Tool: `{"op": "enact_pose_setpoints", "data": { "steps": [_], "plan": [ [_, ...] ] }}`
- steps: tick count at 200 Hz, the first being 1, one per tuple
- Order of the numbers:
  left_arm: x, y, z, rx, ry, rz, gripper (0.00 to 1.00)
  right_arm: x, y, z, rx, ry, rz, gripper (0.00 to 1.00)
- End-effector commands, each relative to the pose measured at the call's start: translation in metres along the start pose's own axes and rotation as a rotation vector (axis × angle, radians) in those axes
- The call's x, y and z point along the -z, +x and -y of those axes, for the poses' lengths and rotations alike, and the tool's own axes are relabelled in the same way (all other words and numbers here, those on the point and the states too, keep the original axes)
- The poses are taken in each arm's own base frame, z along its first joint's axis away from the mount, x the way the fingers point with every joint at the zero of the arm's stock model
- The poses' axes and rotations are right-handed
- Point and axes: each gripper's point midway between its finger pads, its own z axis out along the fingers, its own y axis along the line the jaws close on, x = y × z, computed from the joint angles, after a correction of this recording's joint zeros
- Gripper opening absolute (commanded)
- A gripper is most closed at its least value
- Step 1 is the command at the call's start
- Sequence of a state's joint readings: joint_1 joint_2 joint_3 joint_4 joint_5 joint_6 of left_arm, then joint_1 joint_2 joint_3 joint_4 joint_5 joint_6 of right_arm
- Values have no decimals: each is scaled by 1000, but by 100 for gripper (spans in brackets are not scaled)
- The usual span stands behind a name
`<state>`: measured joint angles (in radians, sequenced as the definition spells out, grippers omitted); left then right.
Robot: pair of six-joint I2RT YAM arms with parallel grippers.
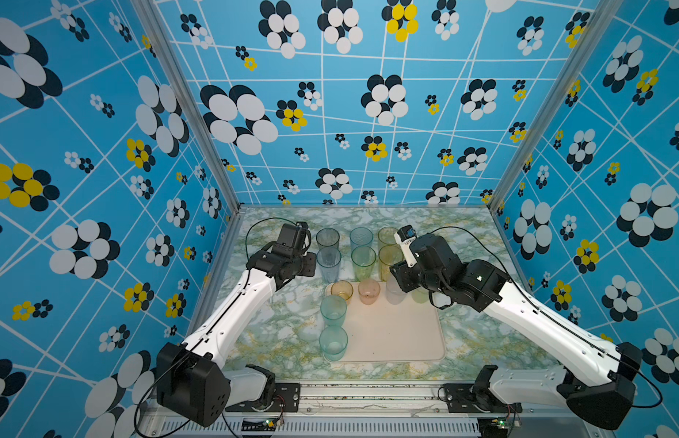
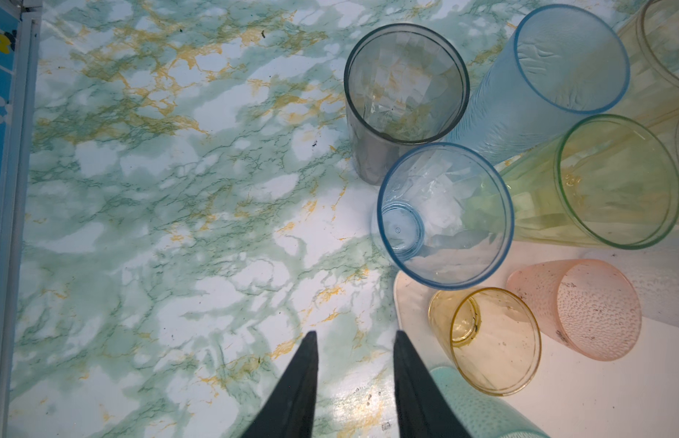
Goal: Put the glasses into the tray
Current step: 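Raise the right gripper while the left gripper moves toward the smoky grey cup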
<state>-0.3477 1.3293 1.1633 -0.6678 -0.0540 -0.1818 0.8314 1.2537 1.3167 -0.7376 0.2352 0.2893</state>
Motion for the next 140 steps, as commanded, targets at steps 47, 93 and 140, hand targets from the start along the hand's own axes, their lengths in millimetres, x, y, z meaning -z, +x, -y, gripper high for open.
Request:
{"op": "enact_pose_setpoints", "data": {
  "steps": [47, 93, 140],
  "plan": [
    [-28, -53, 2, -39, 2, -9, 37, -2, -7, 15, -7, 25, -1, 46],
    [-65, -73, -7, -23, 8, -68, 35, -7, -12, 26, -28, 24, 0, 47],
    [-87, -84, -7, -27, 12, -92, 33, -12, -16, 32, -43, 16, -3, 47]
  ]
}}
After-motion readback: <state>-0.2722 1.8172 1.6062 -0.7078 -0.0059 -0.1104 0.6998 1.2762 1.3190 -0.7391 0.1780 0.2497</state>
